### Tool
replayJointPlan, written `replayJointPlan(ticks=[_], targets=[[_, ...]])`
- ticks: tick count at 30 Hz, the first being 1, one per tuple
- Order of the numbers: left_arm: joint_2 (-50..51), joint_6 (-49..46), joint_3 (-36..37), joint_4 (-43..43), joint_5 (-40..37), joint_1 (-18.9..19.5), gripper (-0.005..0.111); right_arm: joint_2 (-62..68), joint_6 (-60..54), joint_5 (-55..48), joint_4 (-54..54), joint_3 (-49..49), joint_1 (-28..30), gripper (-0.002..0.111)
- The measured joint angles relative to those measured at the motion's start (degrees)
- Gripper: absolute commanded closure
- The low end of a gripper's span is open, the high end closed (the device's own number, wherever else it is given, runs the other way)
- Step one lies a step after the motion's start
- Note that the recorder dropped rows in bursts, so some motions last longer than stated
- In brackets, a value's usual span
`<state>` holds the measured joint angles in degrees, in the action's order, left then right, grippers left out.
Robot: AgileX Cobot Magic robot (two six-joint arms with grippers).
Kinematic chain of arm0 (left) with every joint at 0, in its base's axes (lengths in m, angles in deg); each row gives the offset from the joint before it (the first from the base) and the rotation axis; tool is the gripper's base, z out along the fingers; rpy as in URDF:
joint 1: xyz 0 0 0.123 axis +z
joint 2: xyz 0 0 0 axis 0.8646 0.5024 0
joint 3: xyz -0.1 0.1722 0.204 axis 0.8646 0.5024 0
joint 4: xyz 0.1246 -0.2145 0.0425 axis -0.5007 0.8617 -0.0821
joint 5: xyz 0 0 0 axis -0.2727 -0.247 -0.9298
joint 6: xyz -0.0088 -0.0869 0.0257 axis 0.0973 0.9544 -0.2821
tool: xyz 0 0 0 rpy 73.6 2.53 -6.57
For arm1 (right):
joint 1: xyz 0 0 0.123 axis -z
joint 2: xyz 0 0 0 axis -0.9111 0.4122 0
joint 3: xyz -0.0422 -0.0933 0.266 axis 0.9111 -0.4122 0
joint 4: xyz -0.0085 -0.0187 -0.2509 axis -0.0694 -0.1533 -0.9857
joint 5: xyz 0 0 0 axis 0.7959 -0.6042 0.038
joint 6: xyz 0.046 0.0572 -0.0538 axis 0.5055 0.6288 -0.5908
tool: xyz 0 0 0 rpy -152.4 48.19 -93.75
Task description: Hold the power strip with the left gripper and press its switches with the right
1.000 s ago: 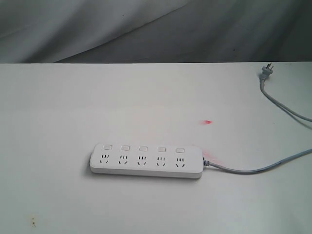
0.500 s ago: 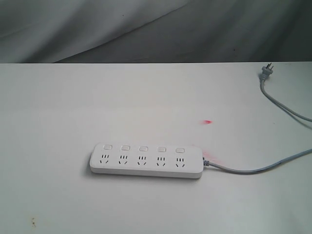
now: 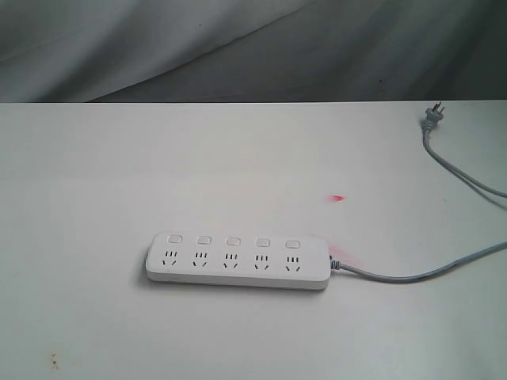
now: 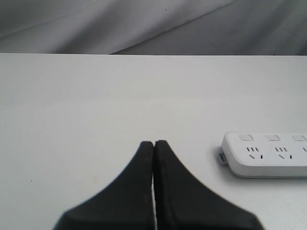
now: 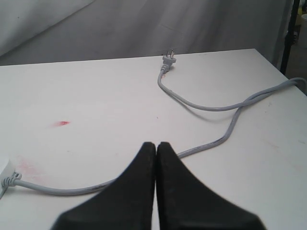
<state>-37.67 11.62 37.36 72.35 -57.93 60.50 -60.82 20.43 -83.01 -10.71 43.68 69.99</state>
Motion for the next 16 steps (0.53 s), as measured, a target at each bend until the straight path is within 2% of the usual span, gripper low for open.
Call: replayJointPlan(ticks=[16], targets=[[0.00,-0.44,0.00,0.00,0.00,0.00,0.107,0.00,0.00,0.00,0.00,0.00,0.00,0.108]])
